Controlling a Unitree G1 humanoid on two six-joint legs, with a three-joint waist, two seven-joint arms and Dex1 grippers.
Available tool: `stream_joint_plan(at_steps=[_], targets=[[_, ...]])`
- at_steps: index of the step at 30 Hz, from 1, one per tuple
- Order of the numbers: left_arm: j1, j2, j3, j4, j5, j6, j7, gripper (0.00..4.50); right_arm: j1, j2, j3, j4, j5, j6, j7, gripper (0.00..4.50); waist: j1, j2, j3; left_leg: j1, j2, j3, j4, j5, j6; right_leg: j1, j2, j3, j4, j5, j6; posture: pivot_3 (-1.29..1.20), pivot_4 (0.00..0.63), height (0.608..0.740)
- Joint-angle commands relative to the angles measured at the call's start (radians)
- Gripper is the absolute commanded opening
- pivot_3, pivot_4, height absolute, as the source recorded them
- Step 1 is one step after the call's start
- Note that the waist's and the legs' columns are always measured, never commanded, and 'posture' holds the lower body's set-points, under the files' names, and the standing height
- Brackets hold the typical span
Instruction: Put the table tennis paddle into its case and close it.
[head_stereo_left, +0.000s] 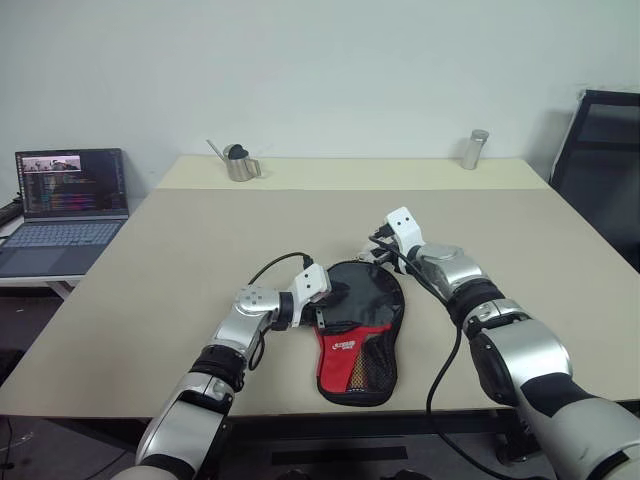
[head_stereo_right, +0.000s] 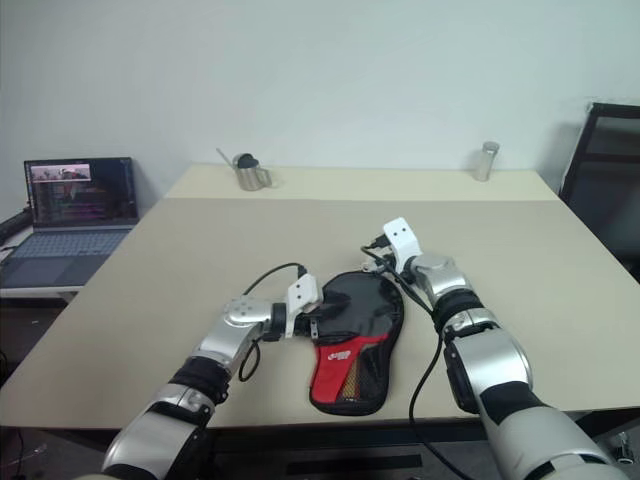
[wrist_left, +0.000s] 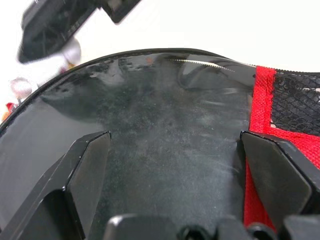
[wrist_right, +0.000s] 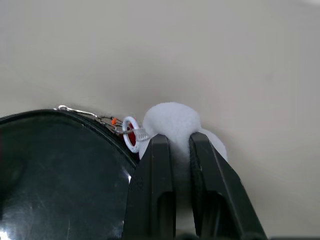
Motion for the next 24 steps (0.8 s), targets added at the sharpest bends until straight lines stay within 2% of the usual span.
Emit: stream_joint_plan(at_steps=[1,14,20,24], targets=[[0.017,-0.005,-0.035,0.076,0.055,0.000,0.009,4.50,-0.004,-0.062,0.008,-0.113,-0.011,0.019,0.044,0.04,0.004,0.000,0.000,0.000,0.000,0.000,0.000,0.000,0.000,0.000,0.000,0.000,0.000,0.000,0.000,0.00,0.150,0.740],[-0.025,-0.020,-0.068,0.163,0.089,-0.032,-0.007,4.50,0.250,-0.251,0.047,-0.645,-0.023,0.279,0.169,0.04,0.017,0.003,-0.002,-0.001,-0.001,-0.002,0.000,0.000,0.000,0.001,-0.002,-0.003,-0.002,0.000,0.000,0.00,0.150,0.740],[-0.037,-0.027,-0.079,0.191,0.100,-0.039,-0.006,4.50,0.399,-0.391,0.021,-0.900,0.005,0.431,0.233,0.04,0.030,0.005,-0.003,-0.002,-0.001,-0.003,0.000,0.000,0.000,0.002,-0.003,-0.005,-0.005,0.000,0.000,0.00,0.150,0.740],[-0.043,-0.028,-0.081,0.203,0.103,-0.046,-0.007,4.50,0.540,-0.495,-0.001,-1.146,0.069,0.594,0.304,0.04,0.031,0.009,-0.006,-0.004,0.000,-0.004,-0.001,-0.001,0.000,0.002,-0.003,-0.006,-0.009,0.000,0.001,0.00,0.150,0.740]])
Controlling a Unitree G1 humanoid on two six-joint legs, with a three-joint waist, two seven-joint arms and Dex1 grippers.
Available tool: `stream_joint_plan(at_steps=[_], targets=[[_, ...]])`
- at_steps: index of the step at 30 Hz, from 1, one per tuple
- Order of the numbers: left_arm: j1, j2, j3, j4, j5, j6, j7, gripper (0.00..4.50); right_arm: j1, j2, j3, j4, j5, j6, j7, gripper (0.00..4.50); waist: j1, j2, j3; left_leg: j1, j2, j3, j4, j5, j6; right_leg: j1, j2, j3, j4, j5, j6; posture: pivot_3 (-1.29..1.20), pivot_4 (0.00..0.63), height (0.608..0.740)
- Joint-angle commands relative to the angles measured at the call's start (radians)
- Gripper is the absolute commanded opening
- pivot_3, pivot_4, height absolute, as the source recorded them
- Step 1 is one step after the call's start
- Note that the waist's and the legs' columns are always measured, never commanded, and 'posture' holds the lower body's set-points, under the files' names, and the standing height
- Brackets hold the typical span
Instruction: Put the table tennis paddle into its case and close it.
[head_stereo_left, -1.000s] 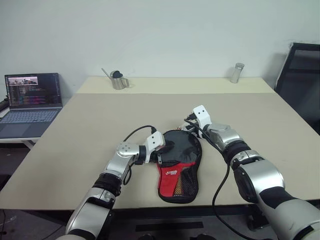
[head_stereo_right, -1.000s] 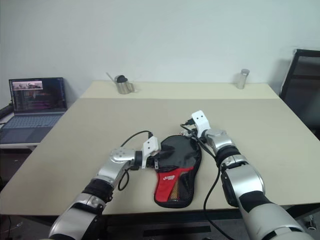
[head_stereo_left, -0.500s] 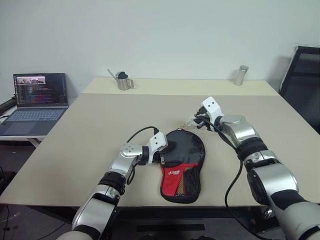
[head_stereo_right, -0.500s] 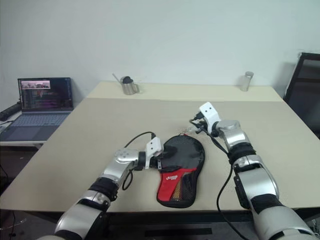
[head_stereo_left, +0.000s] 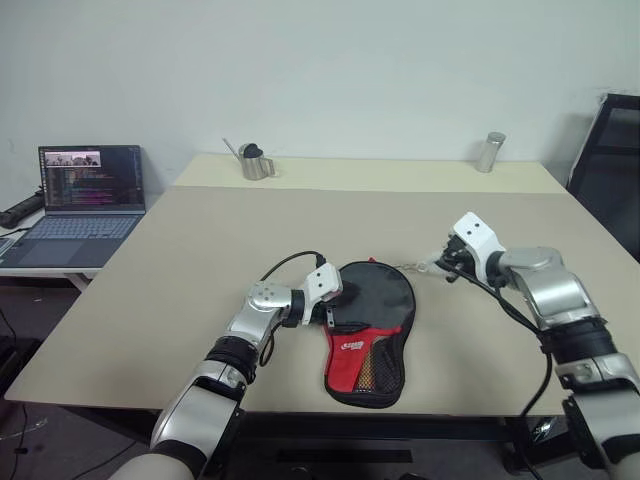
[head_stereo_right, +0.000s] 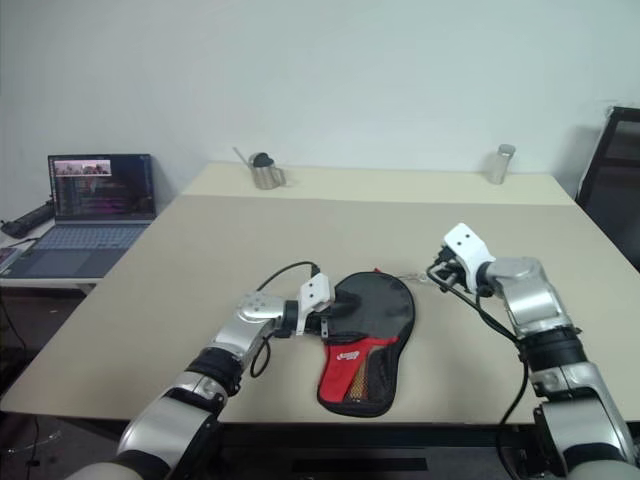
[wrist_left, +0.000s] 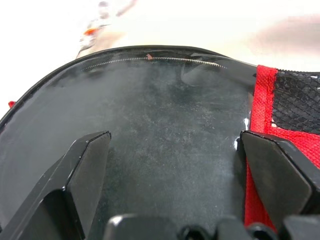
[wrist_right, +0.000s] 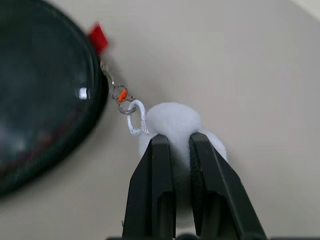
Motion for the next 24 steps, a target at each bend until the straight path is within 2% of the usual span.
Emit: stream_joint_plan(at_steps=[1,5,11,12,18,24], targets=[[0.034,0.013,-0.049,0.074,0.084,0.017,0.013,4.50,0.076,-0.084,-0.049,-0.224,0.065,0.137,0.054,0.04,0.000,0.002,-0.002,0.000,0.000,0.000,-0.001,0.000,0.000,0.000,0.000,0.000,-0.001,0.000,0.001,0.00,0.150,0.740],[0.025,0.014,-0.050,0.089,0.089,0.011,0.015,4.50,0.253,-0.169,-0.076,-0.535,0.189,0.338,0.106,0.04,0.001,0.006,-0.007,-0.002,0.000,-0.002,-0.002,0.000,0.000,0.001,0.000,-0.002,-0.005,0.001,0.001,0.00,0.150,0.740],[0.012,0.004,-0.057,0.111,0.096,0.003,0.027,4.50,0.417,-0.205,-0.111,-0.874,0.376,0.564,0.114,0.04,0.000,0.006,-0.010,-0.002,0.001,-0.003,-0.002,-0.002,-0.001,0.001,-0.001,-0.003,-0.007,0.001,0.001,0.00,0.150,0.740],[0.010,0.002,-0.058,0.114,0.097,0.001,0.029,4.50,0.434,-0.209,-0.114,-0.906,0.397,0.583,0.109,0.04,0.000,0.006,-0.010,-0.002,0.001,-0.003,-0.002,-0.004,-0.005,0.002,-0.001,-0.004,-0.007,0.001,0.001,0.00,0.150,0.740],[-0.002,-0.008,-0.060,0.130,0.103,-0.010,0.038,4.50,0.542,-0.260,-0.140,-1.058,0.530,0.644,0.125,0.04,0.002,0.005,-0.011,-0.002,0.001,-0.004,-0.001,-0.005,-0.006,0.003,-0.002,-0.004,-0.009,0.000,0.001,0.00,0.150,0.740],[-0.015,-0.008,-0.057,0.145,0.110,-0.020,0.047,4.50,0.594,-0.288,-0.171,-1.122,0.670,0.668,0.134,0.04,0.001,0.004,-0.012,-0.001,0.001,-0.004,-0.001,-0.005,-0.006,0.004,-0.003,-0.006,-0.011,-0.001,-0.001,0.00,0.150,0.740]])
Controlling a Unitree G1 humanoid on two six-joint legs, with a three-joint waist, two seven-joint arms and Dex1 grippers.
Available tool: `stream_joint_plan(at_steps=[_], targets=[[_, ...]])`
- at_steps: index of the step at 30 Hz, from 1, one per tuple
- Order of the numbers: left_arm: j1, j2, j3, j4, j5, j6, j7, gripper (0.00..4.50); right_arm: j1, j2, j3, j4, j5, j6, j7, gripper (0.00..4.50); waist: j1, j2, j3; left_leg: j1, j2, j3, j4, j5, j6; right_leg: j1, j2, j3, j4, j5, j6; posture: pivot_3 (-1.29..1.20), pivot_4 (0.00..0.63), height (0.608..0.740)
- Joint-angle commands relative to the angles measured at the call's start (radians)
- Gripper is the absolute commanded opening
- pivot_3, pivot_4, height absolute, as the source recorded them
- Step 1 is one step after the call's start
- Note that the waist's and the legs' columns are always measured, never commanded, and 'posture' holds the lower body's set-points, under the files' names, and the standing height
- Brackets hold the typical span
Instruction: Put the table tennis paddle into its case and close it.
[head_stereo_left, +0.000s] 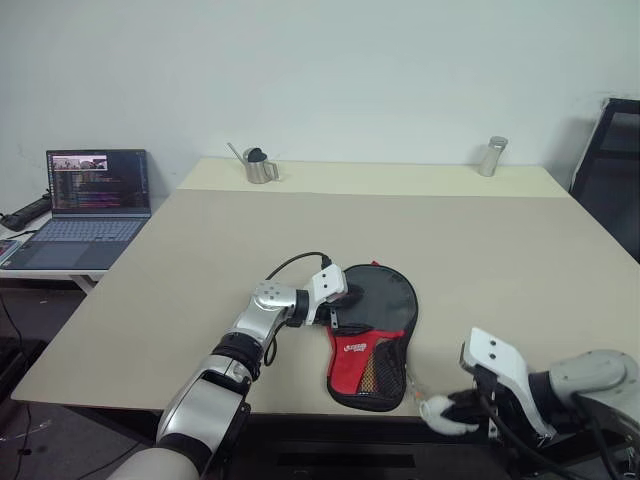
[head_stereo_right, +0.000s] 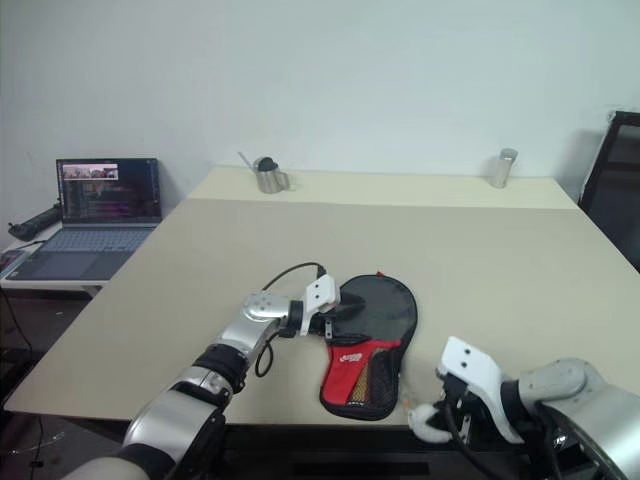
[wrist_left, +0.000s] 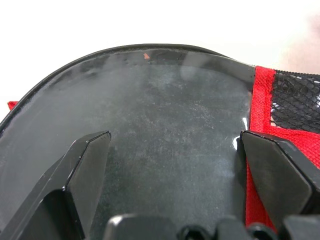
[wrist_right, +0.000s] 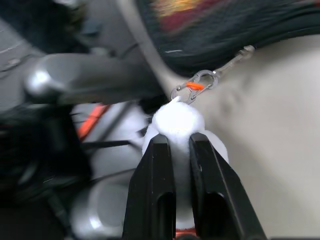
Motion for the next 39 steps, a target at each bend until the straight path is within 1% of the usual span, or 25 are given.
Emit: stream_joint_plan(at_steps=[1,6,9,13,14,16,18,22,26,28,30,32,33,34,36,39], targets=[[0.022,0.009,-0.042,0.070,0.089,0.010,0.046,4.50,0.019,-0.018,-0.041,-0.059,0.092,0.012,0.011,0.04,0.000,0.000,0.000,0.000,0.000,0.000,0.000,0.000,0.000,0.000,0.000,0.000,0.000,0.000,0.000,0.00,0.150,0.740],[0.017,0.007,-0.037,0.074,0.093,0.005,0.051,4.50,0.022,-0.004,-0.031,-0.063,0.139,0.005,-0.038,0.04,0.000,0.001,-0.001,0.000,0.002,-0.001,0.000,-0.001,-0.001,0.004,-0.001,-0.005,-0.005,-0.001,-0.001,0.00,0.150,0.740],[0.017,0.004,-0.035,0.074,0.094,0.004,0.054,4.50,0.004,0.005,-0.002,-0.032,0.125,-0.019,-0.089,0.04,0.000,0.001,-0.002,0.000,0.009,-0.002,-0.001,-0.001,-0.002,0.006,-0.001,-0.015,-0.016,-0.001,-0.001,0.00,0.150,0.740],[0.020,0.001,-0.033,0.070,0.093,0.004,0.057,4.50,0.000,-0.008,0.007,-0.011,0.132,-0.048,-0.106,0.04,0.000,0.002,-0.003,0.000,0.014,-0.002,-0.001,-0.002,-0.002,0.011,-0.001,-0.021,-0.025,0.000,-0.001,0.00,0.150,0.740],[0.021,0.001,-0.033,0.069,0.092,0.004,0.058,4.50,-0.003,-0.014,0.007,-0.005,0.138,-0.058,-0.100,0.75,0.000,0.003,-0.003,0.000,0.014,-0.002,-0.001,-0.003,-0.002,0.011,-0.001,-0.021,-0.027,0.000,0.000,0.00,0.150,0.740],[0.022,-0.001,-0.032,0.066,0.092,0.005,0.060,4.50,-0.005,-0.024,-0.001,-0.002,0.158,-0.070,-0.086,1.27,0.000,0.003,-0.003,0.000,0.015,-0.001,-0.001,-0.003,-0.001,0.011,-0.001,-0.022,-0.029,0.000,0.000,0.00,0.150,0.740],[0.024,-0.002,-0.032,0.063,0.091,0.005,0.061,4.50,-0.001,-0.032,-0.022,-0.006,0.191,-0.074,-0.075,1.94,0.000,0.003,-0.003,0.000,0.015,-0.001,-0.001,-0.004,-0.001,0.011,-0.001,-0.022,-0.030,0.000,0.000,0.00,0.150,0.740],[0.030,-0.016,-0.019,0.053,0.073,0.022,0.061,4.50,-0.026,-0.022,-0.094,-0.003,0.308,-0.062,-0.060,3.36,0.000,0.003,-0.003,0.000,0.015,-0.001,-0.001,-0.005,0.000,0.011,-0.001,-0.021,-0.030,0.000,0.000,0.00,0.150,0.740],[0.048,-0.034,0.014,-0.008,0.025,0.052,0.034,4.50,-0.124,0.023,-0.140,0.084,0.359,-0.078,-0.118,3.36,-0.001,0.003,-0.003,0.000,0.015,-0.001,-0.001,-0.005,0.000,0.011,-0.001,-0.022,-0.031,0.000,0.000,0.00,0.150,0.740],[0.069,-0.029,0.033,-0.077,0.000,0.082,0.022,4.50,-0.184,0.049,-0.143,0.163,0.321,-0.122,-0.161,3.36,-0.001,0.003,-0.003,0.000,0.015,-0.001,-0.001,-0.005,0.000,0.011,-0.001,-0.021,-0.032,0.000,0.000,0.00,0.150,0.740],[0.101,-0.013,0.048,-0.171,-0.020,0.119,0.019,4.50,-0.217,0.064,-0.139,0.227,0.288,-0.180,-0.172,3.36,-0.001,0.003,-0.003,-0.003,0.014,0.000,-0.001,-0.006,0.000,0.011,-0.001,-0.021,-0.032,0.000,0.000,0.00,0.150,0.740],[0.138,0.005,0.059,-0.279,-0.037,0.166,0.024,4.50,-0.228,0.063,-0.120,0.283,0.234,-0.260,-0.162,3.36,0.000,0.002,-0.002,-0.007,0.014,0.001,-0.001,-0.006,0.001,0.008,-0.001,-0.021,-0.031,0.003,0.004,0.00,0.150,0.740],[0.158,0.012,0.065,-0.338,-0.046,0.194,0.030,4.50,-0.231,0.069,-0.112,0.312,0.208,-0.311,-0.153,3.36,0.000,0.002,-0.002,-0.008,0.013,0.002,-0.001,-0.007,0.002,0.006,-0.002,-0.020,-0.031,0.013,0.008,0.00,0.150,0.740],[0.188,0.029,0.075,-0.418,-0.060,0.227,0.035,4.50,-0.240,0.083,-0.091,0.348,0.162,-0.378,-0.155,3.36,-0.001,0.002,-0.001,-0.009,0.013,0.003,-0.001,-0.006,0.005,0.004,-0.001,-0.020,-0.030,0.013,0.007,0.00,0.150,0.740],[0.231,0.047,0.083,-0.548,-0.078,0.291,0.054,4.50,-0.247,0.099,-0.068,0.413,0.100,-0.486,-0.133,3.36,-0.002,0.002,-0.001,-0.012,0.015,0.006,-0.002,-0.008,0.005,-0.002,0.002,-0.018,-0.028,0.012,0.006,0.00,0.150,0.740],[0.320,0.100,0.116,-0.778,-0.122,0.412,0.085,4.50,-0.276,0.138,-0.048,0.552,0.053,-0.615,-0.073,3.36,-0.007,0.002,0.003,-0.013,0.014,0.010,-0.002,-0.009,0.006,-0.006,0.006,-0.018,-0.021,0.010,0.008,0.00,0.150,0.740]])
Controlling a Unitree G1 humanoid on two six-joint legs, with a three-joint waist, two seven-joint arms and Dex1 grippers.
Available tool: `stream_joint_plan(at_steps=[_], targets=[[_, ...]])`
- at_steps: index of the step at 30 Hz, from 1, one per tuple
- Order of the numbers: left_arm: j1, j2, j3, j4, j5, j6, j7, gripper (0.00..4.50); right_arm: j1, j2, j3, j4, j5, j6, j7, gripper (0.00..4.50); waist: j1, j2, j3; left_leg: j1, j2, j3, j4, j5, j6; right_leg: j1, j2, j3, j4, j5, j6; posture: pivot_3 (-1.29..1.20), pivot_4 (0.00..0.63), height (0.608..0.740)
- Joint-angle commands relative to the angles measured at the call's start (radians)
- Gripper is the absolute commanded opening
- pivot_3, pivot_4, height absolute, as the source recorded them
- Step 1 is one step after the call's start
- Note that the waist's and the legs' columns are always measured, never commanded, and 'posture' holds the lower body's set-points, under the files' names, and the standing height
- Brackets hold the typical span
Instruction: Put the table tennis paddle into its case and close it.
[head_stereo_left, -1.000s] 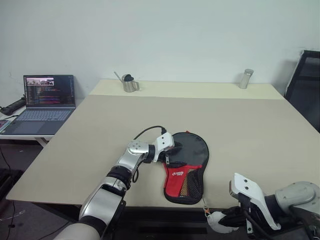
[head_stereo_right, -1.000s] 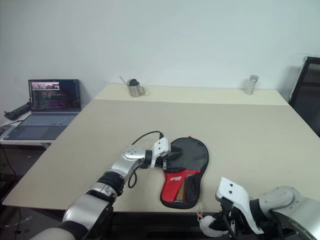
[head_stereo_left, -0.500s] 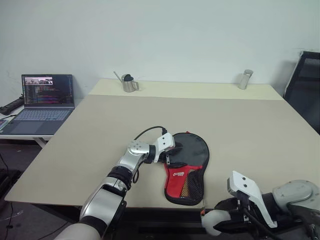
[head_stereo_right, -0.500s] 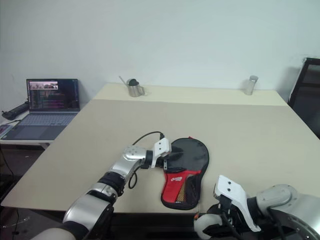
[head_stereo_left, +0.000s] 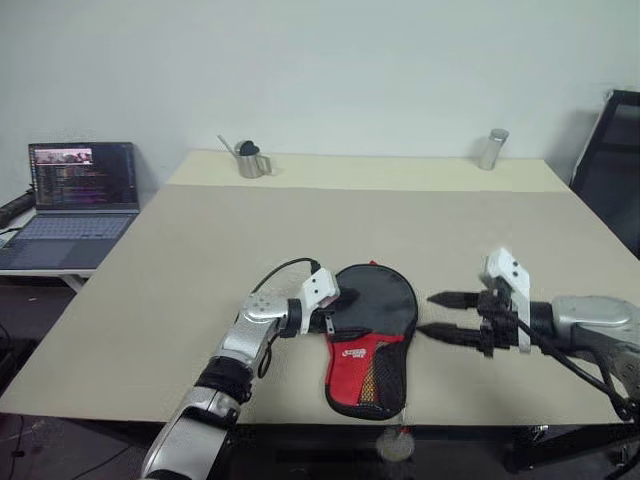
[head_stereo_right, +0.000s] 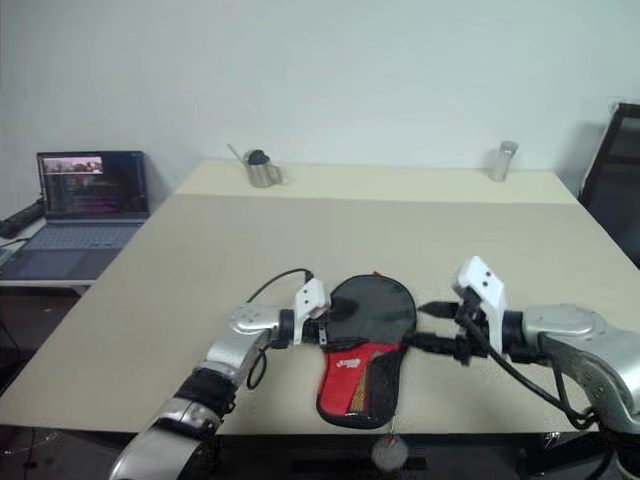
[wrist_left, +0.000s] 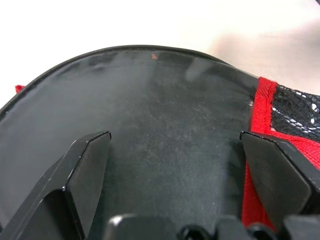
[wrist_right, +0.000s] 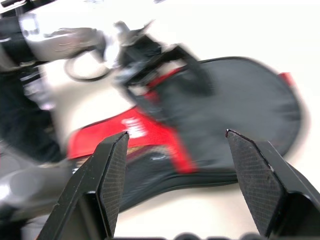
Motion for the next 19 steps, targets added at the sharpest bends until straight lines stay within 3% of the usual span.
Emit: stream_joint_plan(at_steps=[1,5,9,14,19], targets=[[0.073,0.054,0.053,-0.263,-0.059,0.124,0.038,4.50,-0.037,0.042,-0.004,0.128,-0.052,-0.166,0.063,3.36,-0.004,0.000,0.002,0.000,0.000,0.001,0.000,0.000,0.001,0.000,0.000,0.001,0.001,0.000,0.000,0.00,0.150,0.740],[0.215,0.149,0.130,-0.516,-0.105,0.271,0.090,4.50,-0.102,0.061,0.006,0.323,-0.110,-0.281,0.123,3.36,-0.004,0.002,0.007,0.002,0.000,0.003,0.002,-0.001,0.001,-0.001,-0.001,0.002,0.003,-0.001,0.000,0.00,0.150,0.740],[0.304,0.211,0.192,-0.651,-0.133,0.354,0.149,4.50,-0.161,0.052,0.007,0.480,-0.154,-0.362,0.185,3.36,-0.002,0.004,0.009,0.004,0.001,0.003,0.004,-0.001,0.001,-0.001,-0.001,0.002,0.007,-0.002,-0.002,0.00,0.150,0.740],[0.352,0.254,0.229,-0.692,-0.145,0.384,0.195,4.50,-0.239,0.049,-0.003,0.599,-0.180,-0.392,0.219,3.36,0.005,0.005,0.010,0.003,0.002,0.002,0.005,-0.001,0.001,-0.001,-0.002,0.002,0.008,-0.003,-0.004,0.00,0.150,0.740],[0.364,0.281,0.262,-0.641,-0.142,0.352,0.218,4.50,-0.243,0.041,0.038,0.565,-0.208,-0.362,0.230,3.36,0.003,0.005,0.010,0.003,0.001,0.005,0.003,-0.001,0.001,-0.002,-0.001,0.003,0.008,-0.004,-0.005,0.00,0.150,0.740]])
